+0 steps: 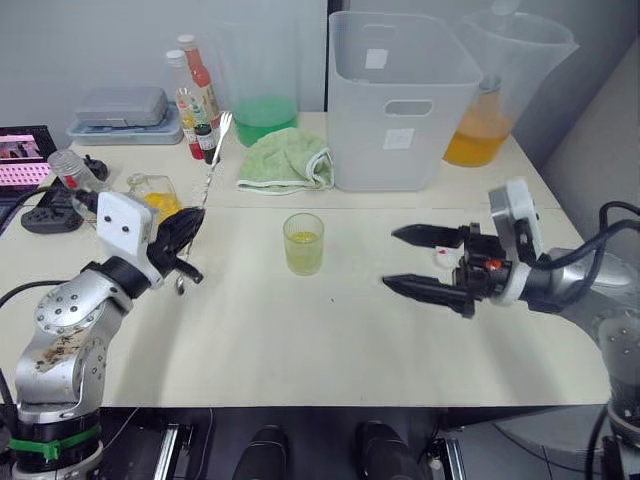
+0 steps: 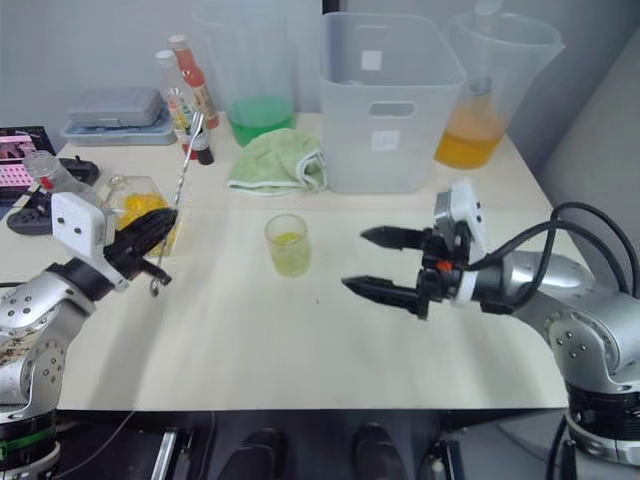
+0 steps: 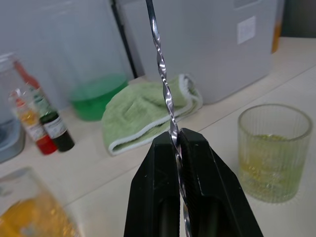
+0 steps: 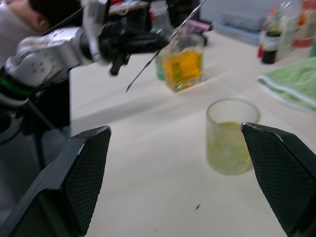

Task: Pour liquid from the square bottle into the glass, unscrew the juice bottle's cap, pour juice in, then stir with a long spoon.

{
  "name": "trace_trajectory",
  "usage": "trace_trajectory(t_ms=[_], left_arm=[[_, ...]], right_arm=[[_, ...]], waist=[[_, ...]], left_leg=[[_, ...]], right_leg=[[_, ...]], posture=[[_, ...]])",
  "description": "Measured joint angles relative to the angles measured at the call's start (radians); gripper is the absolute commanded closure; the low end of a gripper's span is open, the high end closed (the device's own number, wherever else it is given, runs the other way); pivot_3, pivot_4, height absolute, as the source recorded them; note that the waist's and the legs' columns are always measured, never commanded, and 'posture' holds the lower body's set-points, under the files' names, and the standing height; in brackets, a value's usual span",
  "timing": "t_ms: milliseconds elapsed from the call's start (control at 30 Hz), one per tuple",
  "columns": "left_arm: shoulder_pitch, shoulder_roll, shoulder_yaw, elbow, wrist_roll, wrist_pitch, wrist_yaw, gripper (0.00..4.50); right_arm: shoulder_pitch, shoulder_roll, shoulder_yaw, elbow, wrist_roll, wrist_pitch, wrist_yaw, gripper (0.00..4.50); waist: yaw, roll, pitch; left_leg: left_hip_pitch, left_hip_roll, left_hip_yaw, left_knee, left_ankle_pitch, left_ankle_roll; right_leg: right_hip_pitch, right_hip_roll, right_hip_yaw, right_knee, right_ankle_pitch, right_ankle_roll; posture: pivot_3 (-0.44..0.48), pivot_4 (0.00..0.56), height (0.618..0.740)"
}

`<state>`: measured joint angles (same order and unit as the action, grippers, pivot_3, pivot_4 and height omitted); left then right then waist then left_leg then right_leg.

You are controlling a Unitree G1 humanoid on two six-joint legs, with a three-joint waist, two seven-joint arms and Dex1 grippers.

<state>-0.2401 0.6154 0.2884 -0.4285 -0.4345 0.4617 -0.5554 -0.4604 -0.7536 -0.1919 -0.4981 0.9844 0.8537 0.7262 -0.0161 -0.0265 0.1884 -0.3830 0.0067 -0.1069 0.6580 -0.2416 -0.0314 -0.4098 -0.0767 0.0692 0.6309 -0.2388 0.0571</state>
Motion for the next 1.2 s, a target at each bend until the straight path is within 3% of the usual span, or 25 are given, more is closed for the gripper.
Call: trace_trajectory(t_ms=[100,267,400,567,767,1100,1200], left_arm=[[-0.089,-0.022,-0.082,0.01,0.003,0.001,-0.004,4.47],[-0.221,-0.059,-0.186,0.032,0.031,-0.002,-0.004,4.47],[-0.235,-0.084,-0.278,0.037,0.066,-0.005,-0.01,4.47],[-0.254,-0.104,-0.304,0.051,0.091,-0.011,-0.01,4.47],[-0.258,-0.106,-0.314,0.055,0.103,-0.027,-0.024,4.47],[-0.257,-0.129,-0.33,0.077,0.121,-0.044,-0.029,4.47],[-0.257,-0.137,-0.331,0.083,0.122,-0.045,-0.029,4.5]], right_arm=[[-0.08,0.074,-0.001,0.013,0.024,0.051,-0.173,0.0],[-0.238,0.193,-0.011,0.161,0.235,0.215,-0.435,0.0],[-0.283,0.332,-0.011,0.214,0.33,0.226,-0.636,0.0],[-0.291,0.438,-0.015,0.267,0.373,0.201,-0.839,0.0],[-0.353,0.518,-0.022,0.297,0.384,0.146,-0.95,0.0],[-0.402,0.547,-0.005,0.343,0.368,0.114,-0.957,0.0],[-0.401,0.55,-0.004,0.35,0.37,0.114,-0.958,0.85]], waist=[[0.001,0.0,0.0],[-0.003,0.0,0.0],[-0.013,0.0,0.0],[-0.022,0.0,0.0],[-0.032,0.001,0.0],[-0.029,0.001,0.0],[-0.03,0.001,0.0]], left_leg=[[-0.003,0.0,0.0,0.001,0.0,0.0],[-0.003,0.0,0.0,0.001,0.0,0.0],[-0.008,0.0,0.0,0.001,0.0,0.0],[-0.008,0.0,0.0,0.001,0.001,0.0],[-0.007,0.0,0.0,0.001,0.001,0.0],[-0.007,0.0,0.0,0.001,0.001,0.0],[-0.007,0.0,0.0,0.001,0.001,0.0]], right_leg=[[-0.003,0.0,0.0,0.0,0.002,0.0],[-0.004,0.001,0.0,0.001,0.004,-0.001],[-0.014,0.0,0.001,0.01,0.004,-0.001],[-0.015,0.0,0.001,0.011,0.004,-0.001],[-0.015,0.001,0.001,0.013,0.004,-0.001],[-0.015,0.001,0.001,0.013,0.004,-0.001],[-0.015,0.001,0.001,0.013,0.004,-0.001]], posture=[[0.0,0.15,0.74],[0.0,0.15,0.74],[0.0,0.15,0.74],[0.0,0.15,0.74],[0.0,0.15,0.74],[0.0,0.15,0.74],[0.0,0.15,0.74]])
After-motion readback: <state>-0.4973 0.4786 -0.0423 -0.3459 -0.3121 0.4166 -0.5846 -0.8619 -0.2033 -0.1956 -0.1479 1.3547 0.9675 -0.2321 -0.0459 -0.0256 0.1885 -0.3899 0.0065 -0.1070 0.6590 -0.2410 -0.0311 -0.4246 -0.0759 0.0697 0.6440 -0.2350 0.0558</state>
